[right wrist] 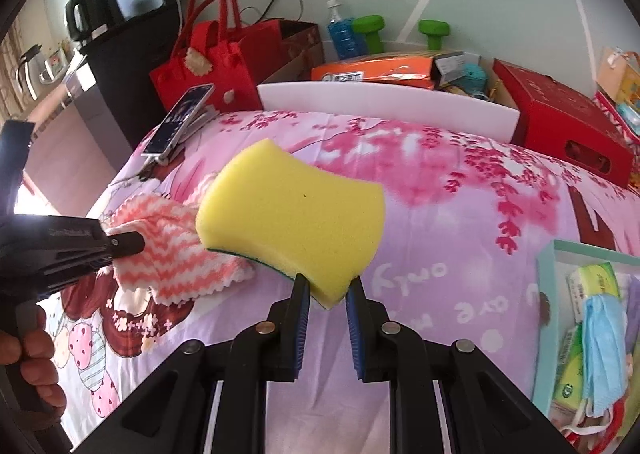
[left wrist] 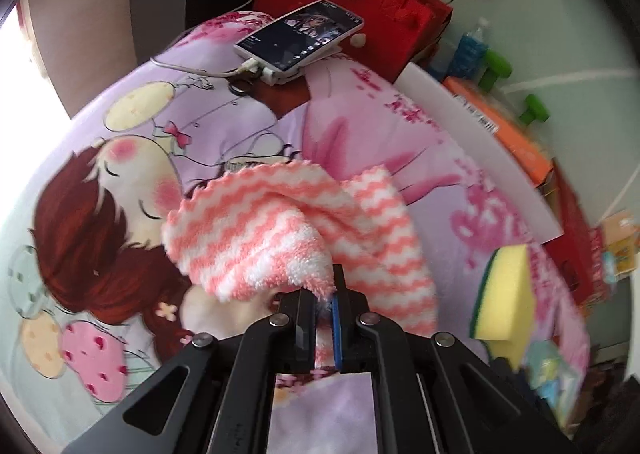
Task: Organize soft objects
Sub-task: 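Lift the sponge with the right tool while the left tool gathers the towel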
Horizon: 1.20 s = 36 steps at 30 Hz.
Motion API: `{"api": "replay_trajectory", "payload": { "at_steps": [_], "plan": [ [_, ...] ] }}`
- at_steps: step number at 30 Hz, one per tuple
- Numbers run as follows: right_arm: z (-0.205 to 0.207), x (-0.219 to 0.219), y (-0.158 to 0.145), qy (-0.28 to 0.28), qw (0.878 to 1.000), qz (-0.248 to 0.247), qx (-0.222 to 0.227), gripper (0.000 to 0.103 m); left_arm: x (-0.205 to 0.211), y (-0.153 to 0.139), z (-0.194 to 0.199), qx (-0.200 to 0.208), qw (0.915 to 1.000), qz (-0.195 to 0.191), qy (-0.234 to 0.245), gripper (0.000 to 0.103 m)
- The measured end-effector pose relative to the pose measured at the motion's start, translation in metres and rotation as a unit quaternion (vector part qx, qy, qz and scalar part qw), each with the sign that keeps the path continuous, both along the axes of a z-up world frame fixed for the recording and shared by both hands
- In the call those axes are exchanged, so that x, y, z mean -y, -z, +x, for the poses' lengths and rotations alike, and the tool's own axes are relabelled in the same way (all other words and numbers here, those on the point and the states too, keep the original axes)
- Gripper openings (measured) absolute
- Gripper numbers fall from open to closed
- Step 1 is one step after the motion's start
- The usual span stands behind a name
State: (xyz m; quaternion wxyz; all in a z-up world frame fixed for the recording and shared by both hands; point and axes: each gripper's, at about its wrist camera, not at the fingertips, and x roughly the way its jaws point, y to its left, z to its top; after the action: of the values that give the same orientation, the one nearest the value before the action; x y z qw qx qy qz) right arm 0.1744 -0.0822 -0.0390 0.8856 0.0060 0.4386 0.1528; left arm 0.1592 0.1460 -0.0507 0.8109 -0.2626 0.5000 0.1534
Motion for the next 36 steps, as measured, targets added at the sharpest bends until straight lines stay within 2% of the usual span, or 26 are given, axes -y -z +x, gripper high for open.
{"api": "replay_trajectory", "payload": {
  "at_steps": [6, 7, 13, 18, 19, 21, 22, 23, 28, 32, 36],
  "plan": [
    [0.000, 0.013, -0.003, 0.015, 1.000, 0.012, -0.004, 0.019, -0.002, -0.006, -0.005, 0.043, 0.9970, -0.064, -0.005, 0.005],
    [0.000, 0.015, -0.003, 0.017, 1.000, 0.014, -0.004, 0.019, 0.000, -0.008, -0.005, 0.045, 0.9968, -0.066, -0.005, 0.005],
    [0.000, 0.023, -0.006, 0.024, 0.999, 0.021, -0.004, 0.020, 0.012, -0.007, 0.003, 0.034, 0.9983, -0.046, 0.009, 0.006],
    [0.001, 0.031, -0.008, 0.032, 0.999, 0.026, -0.003, 0.020, 0.034, 0.005, 0.021, 0.013, 0.9986, -0.024, 0.045, 0.007],
    [0.001, 0.032, -0.008, 0.034, 0.999, 0.027, -0.003, 0.020, 0.039, 0.008, 0.024, 0.008, 0.9981, -0.023, 0.056, 0.010],
    [0.002, 0.035, -0.008, 0.037, 0.999, 0.029, -0.004, 0.020, 0.045, 0.011, 0.027, 0.002, 0.9978, -0.019, 0.064, 0.022],
    [0.002, 0.037, -0.008, 0.039, 0.999, 0.030, -0.005, 0.020, 0.047, 0.012, 0.029, -0.001, 0.9975, -0.017, 0.068, 0.035],
    [0.002, 0.038, -0.008, 0.040, 0.999, 0.030, -0.006, 0.020, 0.049, 0.012, 0.030, -0.002, 0.9974, -0.018, 0.071, 0.042],
    [0.002, 0.044, -0.008, 0.048, 0.998, 0.033, -0.008, 0.020, 0.055, 0.013, 0.033, 0.001, 0.9967, -0.023, 0.078, 0.044],
    [-0.001, 0.051, -0.010, 0.055, 0.998, 0.025, -0.007, 0.020, 0.065, 0.018, 0.039, -0.014, 0.9957, 0.011, 0.091, 0.048],
    [0.000, 0.056, -0.005, 0.066, 0.997, 0.016, -0.020, 0.020, 0.074, 0.024, 0.044, -0.022, 0.9942, 0.022, 0.103, 0.052]
  ]
}}
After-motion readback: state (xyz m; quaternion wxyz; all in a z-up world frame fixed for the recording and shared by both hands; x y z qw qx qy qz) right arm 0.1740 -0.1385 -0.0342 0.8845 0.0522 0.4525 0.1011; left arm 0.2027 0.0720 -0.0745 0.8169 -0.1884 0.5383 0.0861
